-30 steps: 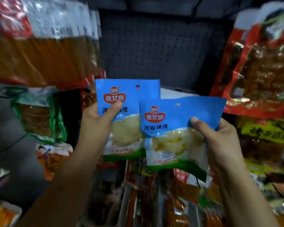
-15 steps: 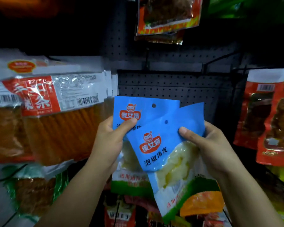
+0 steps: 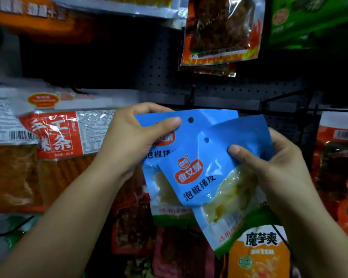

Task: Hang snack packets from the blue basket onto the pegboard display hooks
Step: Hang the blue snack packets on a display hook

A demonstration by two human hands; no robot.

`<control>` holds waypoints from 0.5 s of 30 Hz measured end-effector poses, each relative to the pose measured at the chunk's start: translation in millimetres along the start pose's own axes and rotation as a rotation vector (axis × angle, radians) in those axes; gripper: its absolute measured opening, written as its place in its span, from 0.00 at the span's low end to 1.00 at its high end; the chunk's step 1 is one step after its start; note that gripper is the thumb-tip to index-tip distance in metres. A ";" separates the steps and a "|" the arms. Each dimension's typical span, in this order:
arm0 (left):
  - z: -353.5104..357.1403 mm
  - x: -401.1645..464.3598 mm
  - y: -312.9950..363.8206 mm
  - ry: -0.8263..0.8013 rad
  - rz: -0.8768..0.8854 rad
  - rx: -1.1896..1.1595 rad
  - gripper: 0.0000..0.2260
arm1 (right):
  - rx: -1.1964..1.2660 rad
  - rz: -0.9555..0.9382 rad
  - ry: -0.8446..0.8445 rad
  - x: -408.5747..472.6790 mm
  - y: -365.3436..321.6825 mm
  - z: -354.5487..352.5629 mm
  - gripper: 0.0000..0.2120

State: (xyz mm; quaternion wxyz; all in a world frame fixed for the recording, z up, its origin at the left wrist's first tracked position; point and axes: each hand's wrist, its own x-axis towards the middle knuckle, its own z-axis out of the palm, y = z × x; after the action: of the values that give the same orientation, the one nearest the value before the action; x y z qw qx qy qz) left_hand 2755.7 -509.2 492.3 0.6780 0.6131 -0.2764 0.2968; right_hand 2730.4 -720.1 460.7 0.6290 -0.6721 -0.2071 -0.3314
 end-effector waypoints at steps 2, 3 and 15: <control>2.0 5.5 3.2 0.018 0.028 0.010 0.04 | 0.004 -0.021 -0.005 3.4 -3.8 0.9 0.16; 2.3 7.2 5.0 0.022 0.042 0.006 0.05 | 0.001 -0.034 -0.004 4.1 -5.4 1.3 0.17; 8.7 37.9 26.9 0.029 0.117 -0.021 0.05 | 0.101 -0.082 0.006 26.2 -18.6 5.7 0.11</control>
State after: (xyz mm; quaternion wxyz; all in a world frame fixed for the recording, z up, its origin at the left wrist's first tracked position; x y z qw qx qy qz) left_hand 2761.1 -513.5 539.0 0.6697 0.5844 -0.3051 0.3418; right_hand 2736.6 -715.9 492.4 0.6487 -0.6294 -0.2488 -0.3480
